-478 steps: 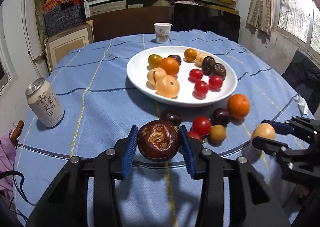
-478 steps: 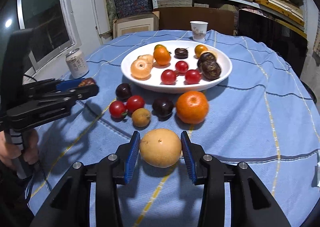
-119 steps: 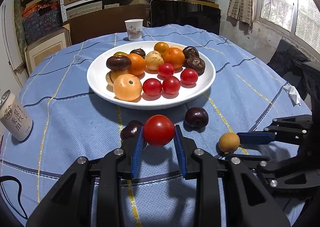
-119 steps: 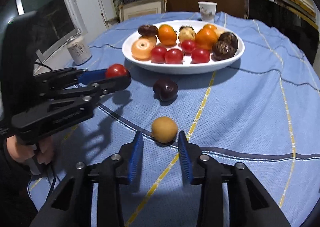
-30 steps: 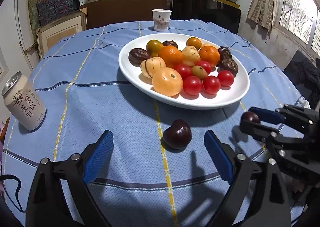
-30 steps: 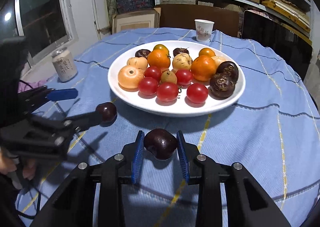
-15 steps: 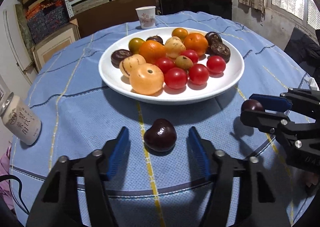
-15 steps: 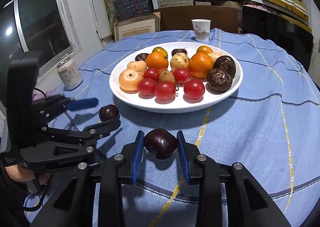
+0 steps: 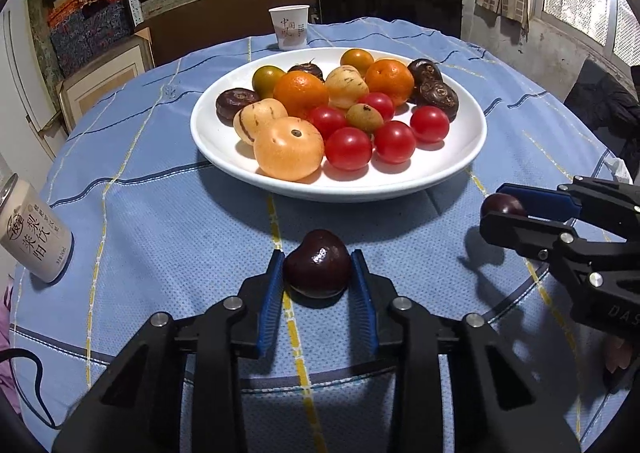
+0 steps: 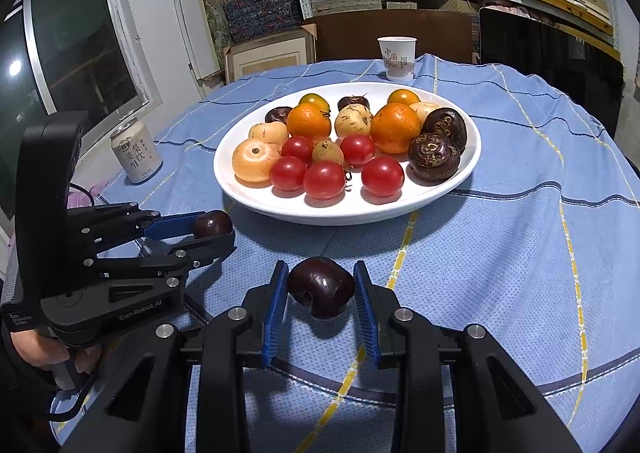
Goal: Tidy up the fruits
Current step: 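Carry both dark plums onto the plate and open both tools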
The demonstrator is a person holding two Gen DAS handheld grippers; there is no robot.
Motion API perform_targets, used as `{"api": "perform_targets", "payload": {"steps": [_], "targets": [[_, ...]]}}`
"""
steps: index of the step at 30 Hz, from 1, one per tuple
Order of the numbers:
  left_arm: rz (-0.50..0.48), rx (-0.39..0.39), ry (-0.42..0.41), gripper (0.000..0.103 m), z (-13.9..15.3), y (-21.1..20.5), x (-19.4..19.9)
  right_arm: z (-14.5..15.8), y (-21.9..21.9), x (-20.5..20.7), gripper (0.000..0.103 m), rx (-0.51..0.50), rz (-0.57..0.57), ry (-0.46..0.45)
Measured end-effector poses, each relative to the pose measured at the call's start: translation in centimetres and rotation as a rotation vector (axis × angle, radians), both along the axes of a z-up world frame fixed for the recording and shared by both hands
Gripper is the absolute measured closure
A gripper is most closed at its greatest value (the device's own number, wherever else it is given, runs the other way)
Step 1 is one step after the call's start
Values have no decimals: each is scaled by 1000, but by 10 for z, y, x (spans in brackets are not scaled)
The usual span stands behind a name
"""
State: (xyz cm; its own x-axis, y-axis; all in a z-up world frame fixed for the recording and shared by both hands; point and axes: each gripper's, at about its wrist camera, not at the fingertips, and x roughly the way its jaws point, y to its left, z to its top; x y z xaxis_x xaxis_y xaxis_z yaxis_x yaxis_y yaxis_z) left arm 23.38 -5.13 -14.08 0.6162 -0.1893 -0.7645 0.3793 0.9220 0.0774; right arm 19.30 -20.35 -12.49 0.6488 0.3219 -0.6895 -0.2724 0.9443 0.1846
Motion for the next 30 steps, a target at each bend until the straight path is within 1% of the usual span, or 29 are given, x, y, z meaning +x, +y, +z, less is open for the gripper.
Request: {"api": "perform_targets", "payload": {"steps": [24,30], "targets": [[-7,-22,-34,70,9,2,-8,5,-1,-5,69,7,3,-30],[1,-57,-45,70,21,10,-18,12,-5,-13,69,33,12,-32]]}}
